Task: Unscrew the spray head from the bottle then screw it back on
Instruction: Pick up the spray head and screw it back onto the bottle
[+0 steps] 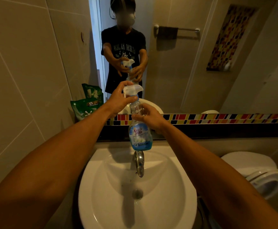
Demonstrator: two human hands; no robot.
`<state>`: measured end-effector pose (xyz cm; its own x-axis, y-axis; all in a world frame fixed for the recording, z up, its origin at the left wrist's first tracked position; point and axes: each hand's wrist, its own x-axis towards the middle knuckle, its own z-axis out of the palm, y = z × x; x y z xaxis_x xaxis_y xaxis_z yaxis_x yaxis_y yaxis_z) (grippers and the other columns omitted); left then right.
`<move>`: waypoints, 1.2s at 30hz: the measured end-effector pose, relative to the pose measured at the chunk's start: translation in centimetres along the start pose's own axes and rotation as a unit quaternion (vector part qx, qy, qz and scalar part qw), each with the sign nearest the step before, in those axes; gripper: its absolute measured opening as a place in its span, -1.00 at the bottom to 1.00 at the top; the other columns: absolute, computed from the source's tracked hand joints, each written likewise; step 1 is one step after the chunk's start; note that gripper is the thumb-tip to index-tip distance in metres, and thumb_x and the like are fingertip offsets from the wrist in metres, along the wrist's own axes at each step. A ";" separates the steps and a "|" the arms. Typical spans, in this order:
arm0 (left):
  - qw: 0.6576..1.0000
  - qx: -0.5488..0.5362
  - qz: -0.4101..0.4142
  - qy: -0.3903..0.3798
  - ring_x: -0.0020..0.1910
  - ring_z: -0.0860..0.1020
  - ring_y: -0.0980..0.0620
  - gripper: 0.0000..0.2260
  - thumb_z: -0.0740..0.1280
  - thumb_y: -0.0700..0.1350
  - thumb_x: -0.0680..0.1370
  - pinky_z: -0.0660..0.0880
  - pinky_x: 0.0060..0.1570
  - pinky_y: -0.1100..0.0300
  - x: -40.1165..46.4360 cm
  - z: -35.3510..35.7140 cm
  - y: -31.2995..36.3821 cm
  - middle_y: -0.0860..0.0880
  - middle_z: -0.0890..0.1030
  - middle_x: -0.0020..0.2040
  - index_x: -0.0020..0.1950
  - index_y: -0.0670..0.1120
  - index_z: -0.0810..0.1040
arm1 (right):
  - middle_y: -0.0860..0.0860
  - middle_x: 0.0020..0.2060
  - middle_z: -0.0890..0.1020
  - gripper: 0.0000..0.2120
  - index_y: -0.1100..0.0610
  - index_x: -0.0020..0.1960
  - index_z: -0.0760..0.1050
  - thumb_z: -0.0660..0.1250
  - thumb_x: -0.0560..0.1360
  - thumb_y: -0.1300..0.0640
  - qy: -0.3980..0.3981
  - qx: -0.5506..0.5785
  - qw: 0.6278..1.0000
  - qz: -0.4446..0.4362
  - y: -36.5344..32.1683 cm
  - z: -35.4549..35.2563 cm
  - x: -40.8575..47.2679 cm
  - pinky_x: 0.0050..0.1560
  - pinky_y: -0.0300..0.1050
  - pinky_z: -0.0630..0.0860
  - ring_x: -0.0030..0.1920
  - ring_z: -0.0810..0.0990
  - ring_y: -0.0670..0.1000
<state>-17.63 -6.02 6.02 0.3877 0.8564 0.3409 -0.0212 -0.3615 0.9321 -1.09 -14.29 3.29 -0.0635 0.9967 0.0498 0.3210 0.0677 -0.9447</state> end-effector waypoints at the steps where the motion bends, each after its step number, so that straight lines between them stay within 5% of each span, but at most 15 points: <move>1: 1.000 0.001 -0.006 -0.004 0.13 0.58 -0.10 -0.53 0.47 -0.24 0.48 0.62 -0.10 0.18 0.1 -0.2 0.0 -0.11 0.49 0.25 0.29 0.09 0.43 | 0.08 0.12 0.65 -0.57 0.16 0.39 0.46 0.46 0.57 0.17 0.000 0.003 1.000 0.001 0.0 0.0 0.0 0.12 0.06 0.68 0.11 0.69 0.13; 10: 1.000 -0.009 0.006 0.016 0.06 0.57 0.01 -0.50 0.52 -0.19 0.46 0.59 -0.18 0.30 0.0 -0.4 -0.1 -0.02 0.48 0.18 0.32 -0.01 0.39 | 0.08 0.13 0.67 -0.56 0.14 0.39 0.47 0.48 0.56 0.15 -0.002 -0.022 1.000 -0.001 -0.2 0.5 0.6 0.12 0.10 0.68 0.10 0.70 0.11; 16: 0.999 0.029 -0.012 0.003 0.07 0.56 -0.05 -0.55 0.46 -0.21 0.48 0.58 -0.21 0.28 0.3 -1.4 -0.2 0.03 0.50 0.14 0.24 0.18 0.44 | 0.04 0.08 0.68 -0.62 0.11 0.33 0.50 0.48 0.55 0.15 -0.002 -0.017 1.000 -0.001 0.0 0.5 0.8 0.10 0.08 0.68 0.08 0.71 0.10; 24: 1.000 0.008 0.004 -0.002 0.00 0.62 0.03 -0.48 0.52 -0.16 0.45 0.60 -0.18 0.27 0.0 -1.2 -0.4 -0.03 0.50 0.18 0.32 0.08 0.38 | 0.07 0.12 0.68 -0.59 0.14 0.37 0.49 0.48 0.55 0.14 -0.003 -0.015 1.000 -0.001 -0.2 0.8 0.8 0.09 0.05 0.67 0.09 0.70 0.09; 31: 1.000 0.025 -0.016 -0.002 0.06 0.56 -0.03 -0.50 0.47 -0.23 0.44 0.58 -0.20 0.28 0.3 -1.5 -0.4 0.02 0.49 0.14 0.22 0.22 0.44 | 0.12 0.19 0.65 -0.57 0.13 0.39 0.46 0.47 0.56 0.16 -0.001 -0.012 1.000 0.006 0.0 0.6 0.7 0.22 0.22 0.63 0.15 0.68 0.15; 36: 1.000 0.000 0.013 0.016 0.04 0.58 0.04 -0.48 0.53 -0.14 0.44 0.59 -0.17 0.28 -0.1 -0.7 -0.7 0.01 0.48 0.18 0.30 0.07 0.39 | 0.11 0.16 0.66 -0.55 0.15 0.41 0.45 0.47 0.57 0.15 -0.004 -0.027 1.000 -0.001 -0.2 0.7 0.7 0.16 0.15 0.66 0.12 0.69 0.13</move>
<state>-18.31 -5.59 5.42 0.3577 0.8579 0.3688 -0.0300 -0.3842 0.9228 -1.85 -13.68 3.26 -0.0707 0.9963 0.0486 0.3708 0.0714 -0.9260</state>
